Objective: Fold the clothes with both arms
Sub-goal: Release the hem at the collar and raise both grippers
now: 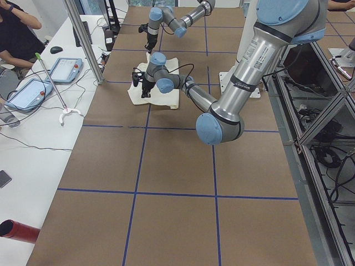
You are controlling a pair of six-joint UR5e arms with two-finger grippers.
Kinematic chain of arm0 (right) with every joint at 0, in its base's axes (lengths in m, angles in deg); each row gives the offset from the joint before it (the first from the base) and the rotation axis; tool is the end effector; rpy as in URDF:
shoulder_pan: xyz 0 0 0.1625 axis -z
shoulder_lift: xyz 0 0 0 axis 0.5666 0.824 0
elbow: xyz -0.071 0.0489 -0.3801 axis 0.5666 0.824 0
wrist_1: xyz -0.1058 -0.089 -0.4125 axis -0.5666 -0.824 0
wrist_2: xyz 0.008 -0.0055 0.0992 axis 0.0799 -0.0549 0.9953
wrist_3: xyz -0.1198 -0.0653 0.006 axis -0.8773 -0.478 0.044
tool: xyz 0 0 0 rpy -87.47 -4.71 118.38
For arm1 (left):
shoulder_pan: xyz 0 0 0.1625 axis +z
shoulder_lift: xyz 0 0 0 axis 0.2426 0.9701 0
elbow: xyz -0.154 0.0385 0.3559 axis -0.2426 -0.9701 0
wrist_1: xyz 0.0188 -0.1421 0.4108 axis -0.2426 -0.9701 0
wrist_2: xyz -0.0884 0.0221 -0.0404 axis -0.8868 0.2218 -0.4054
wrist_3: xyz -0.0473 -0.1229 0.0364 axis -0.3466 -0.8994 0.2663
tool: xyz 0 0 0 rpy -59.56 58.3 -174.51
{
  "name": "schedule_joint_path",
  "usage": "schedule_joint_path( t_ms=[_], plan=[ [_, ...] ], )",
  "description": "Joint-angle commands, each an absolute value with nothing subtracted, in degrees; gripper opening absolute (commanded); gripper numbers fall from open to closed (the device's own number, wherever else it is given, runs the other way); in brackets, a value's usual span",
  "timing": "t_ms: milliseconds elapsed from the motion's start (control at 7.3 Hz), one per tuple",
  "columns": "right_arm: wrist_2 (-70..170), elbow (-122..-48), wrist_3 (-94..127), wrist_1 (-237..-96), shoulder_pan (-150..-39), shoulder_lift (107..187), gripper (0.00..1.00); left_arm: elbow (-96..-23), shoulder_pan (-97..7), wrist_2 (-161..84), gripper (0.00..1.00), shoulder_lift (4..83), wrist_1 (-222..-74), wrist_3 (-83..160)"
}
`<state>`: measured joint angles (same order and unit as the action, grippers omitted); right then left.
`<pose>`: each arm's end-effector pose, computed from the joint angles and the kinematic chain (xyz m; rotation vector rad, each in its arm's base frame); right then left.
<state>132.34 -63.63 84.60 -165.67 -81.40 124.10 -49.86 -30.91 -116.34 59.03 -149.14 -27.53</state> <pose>-0.4781 -0.6528 0.3173 0.0611 -0.7214 0.6075 0.4613 -0.6174 0.2972 0.2998 0.9170 -0.4921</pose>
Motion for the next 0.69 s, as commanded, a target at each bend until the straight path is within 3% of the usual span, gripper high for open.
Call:
schedule_joint_path(
  t_ms=[0,137,411,548],
  plan=[
    [132.22,-60.52,84.57,-162.49,-81.36,123.36,0.14,-46.44,-30.79,-116.16,0.29,59.28,-152.94,-27.43],
    [132.30,-60.69,84.05,-162.30,-81.71,123.36,0.40,-46.69,-30.87,-116.16,0.38,58.93,-153.75,-27.25],
    [139.20,-68.20,83.43,-162.39,-82.85,125.97,0.61,-51.93,-31.05,-116.69,0.42,57.10,-153.14,-27.42],
    [140.64,-76.42,83.86,-162.30,-82.77,132.61,0.67,-56.05,-31.05,-116.69,0.43,55.78,-152.88,-27.86]
  ],
)
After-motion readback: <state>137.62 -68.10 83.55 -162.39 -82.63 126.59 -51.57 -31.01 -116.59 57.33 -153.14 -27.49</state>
